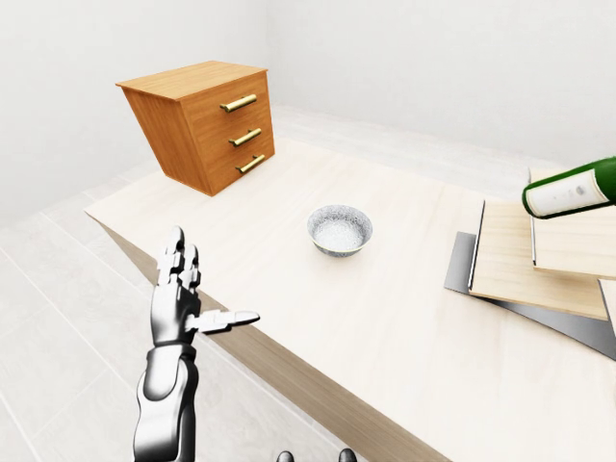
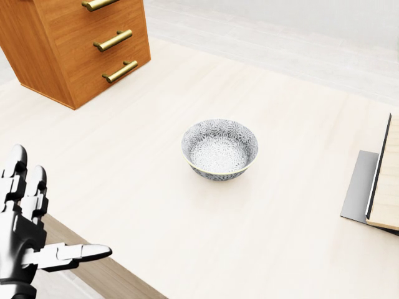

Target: Put the wine bottle on the wine rack.

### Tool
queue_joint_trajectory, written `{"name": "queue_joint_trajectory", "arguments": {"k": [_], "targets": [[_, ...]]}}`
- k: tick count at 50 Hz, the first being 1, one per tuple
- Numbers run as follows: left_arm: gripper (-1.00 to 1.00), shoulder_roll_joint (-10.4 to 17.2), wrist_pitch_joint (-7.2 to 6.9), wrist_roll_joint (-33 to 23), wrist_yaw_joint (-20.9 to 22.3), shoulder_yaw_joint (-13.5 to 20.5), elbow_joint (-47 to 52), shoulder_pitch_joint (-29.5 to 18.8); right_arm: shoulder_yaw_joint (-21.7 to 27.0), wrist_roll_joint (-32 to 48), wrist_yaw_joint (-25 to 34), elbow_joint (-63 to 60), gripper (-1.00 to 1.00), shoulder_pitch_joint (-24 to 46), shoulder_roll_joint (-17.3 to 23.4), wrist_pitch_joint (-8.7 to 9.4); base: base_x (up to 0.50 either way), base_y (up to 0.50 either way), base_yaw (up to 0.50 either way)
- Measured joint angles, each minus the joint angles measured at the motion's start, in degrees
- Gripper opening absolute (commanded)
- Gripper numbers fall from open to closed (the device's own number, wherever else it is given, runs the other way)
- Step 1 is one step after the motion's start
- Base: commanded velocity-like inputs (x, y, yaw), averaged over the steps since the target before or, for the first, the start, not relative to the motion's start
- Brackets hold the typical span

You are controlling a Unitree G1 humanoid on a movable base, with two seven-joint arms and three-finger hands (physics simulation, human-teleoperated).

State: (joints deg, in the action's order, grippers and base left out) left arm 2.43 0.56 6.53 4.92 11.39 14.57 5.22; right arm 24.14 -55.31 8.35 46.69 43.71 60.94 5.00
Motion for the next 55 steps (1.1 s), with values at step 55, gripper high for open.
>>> {"name": "queue_joint_trajectory", "arguments": {"k": [55], "targets": [[1.0,0.47,-1.32,-0.57,-0.55,-0.03,-0.15,-1.46,-0.63,13.1,6.77,21.89,-1.0,15.38,1.25,-0.02,0.0,0.0,0.0]]}}
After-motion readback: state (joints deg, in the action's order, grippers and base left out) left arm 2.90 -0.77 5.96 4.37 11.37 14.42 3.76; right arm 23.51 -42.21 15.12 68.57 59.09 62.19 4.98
